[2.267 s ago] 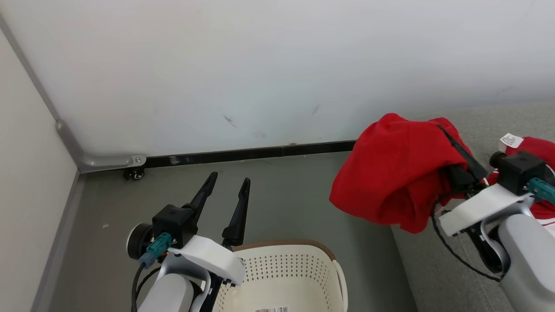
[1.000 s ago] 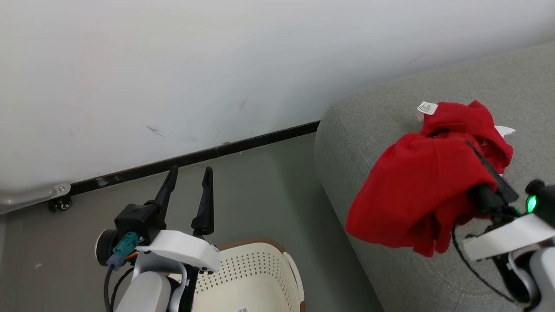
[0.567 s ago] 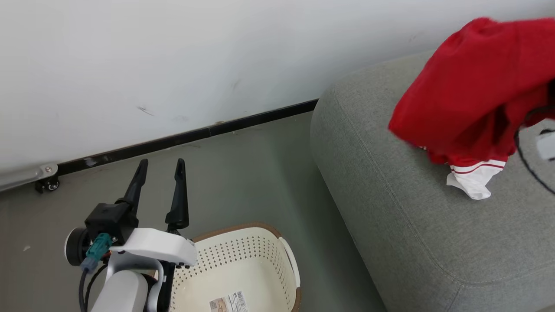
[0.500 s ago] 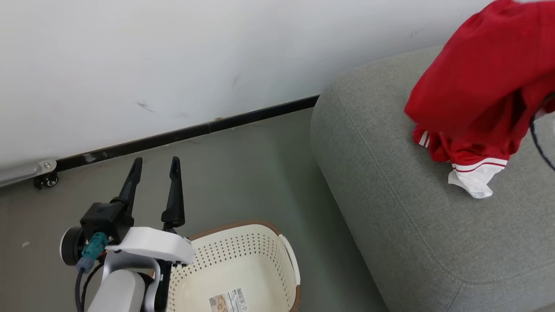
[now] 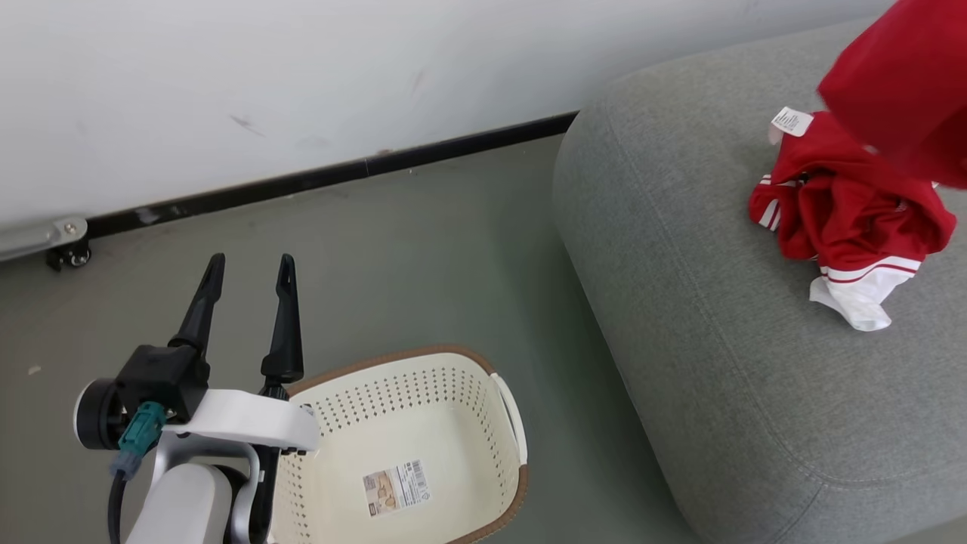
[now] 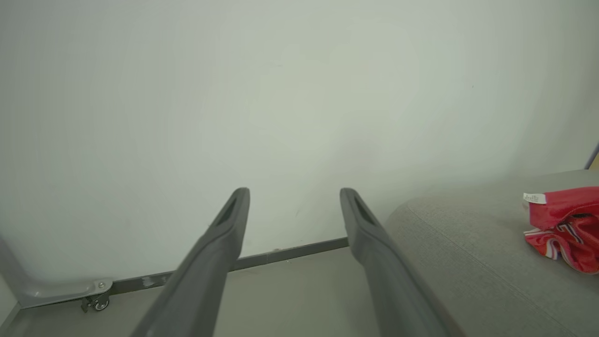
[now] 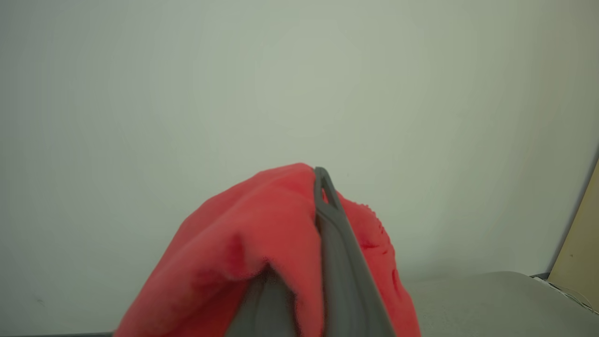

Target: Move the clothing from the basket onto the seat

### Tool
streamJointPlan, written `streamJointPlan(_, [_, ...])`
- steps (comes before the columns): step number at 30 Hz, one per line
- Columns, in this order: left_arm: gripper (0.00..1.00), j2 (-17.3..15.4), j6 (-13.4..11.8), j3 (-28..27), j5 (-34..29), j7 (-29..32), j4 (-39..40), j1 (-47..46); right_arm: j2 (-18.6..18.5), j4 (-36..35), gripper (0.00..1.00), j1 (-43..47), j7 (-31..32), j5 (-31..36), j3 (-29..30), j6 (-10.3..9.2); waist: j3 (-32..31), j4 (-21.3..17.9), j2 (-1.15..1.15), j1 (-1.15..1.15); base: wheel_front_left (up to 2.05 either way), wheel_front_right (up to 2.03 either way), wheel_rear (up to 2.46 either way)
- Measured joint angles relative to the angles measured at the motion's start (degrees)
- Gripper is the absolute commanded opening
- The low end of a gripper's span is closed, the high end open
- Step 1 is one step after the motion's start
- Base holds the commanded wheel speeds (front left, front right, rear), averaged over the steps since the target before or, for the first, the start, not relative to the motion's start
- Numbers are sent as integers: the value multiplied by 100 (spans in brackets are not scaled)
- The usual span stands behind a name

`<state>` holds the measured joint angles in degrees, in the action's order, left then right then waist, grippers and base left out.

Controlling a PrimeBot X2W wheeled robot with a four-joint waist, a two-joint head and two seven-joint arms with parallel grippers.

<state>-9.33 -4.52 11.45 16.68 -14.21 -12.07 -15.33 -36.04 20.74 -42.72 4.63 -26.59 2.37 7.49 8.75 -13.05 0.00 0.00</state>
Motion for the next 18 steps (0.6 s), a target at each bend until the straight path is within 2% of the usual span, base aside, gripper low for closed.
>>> streamJointPlan(12, [100,-176,0,-2,-127,76,314,-38,-522,571,0,-461,33,88,302,0,471,128,0,0,0,0,0])
streamJointPlan(18, [100,-282,-1,2,-152,160,419,-146,-590,954,0,-445,-116,90,431,0,681,174,0,0,0,0,0])
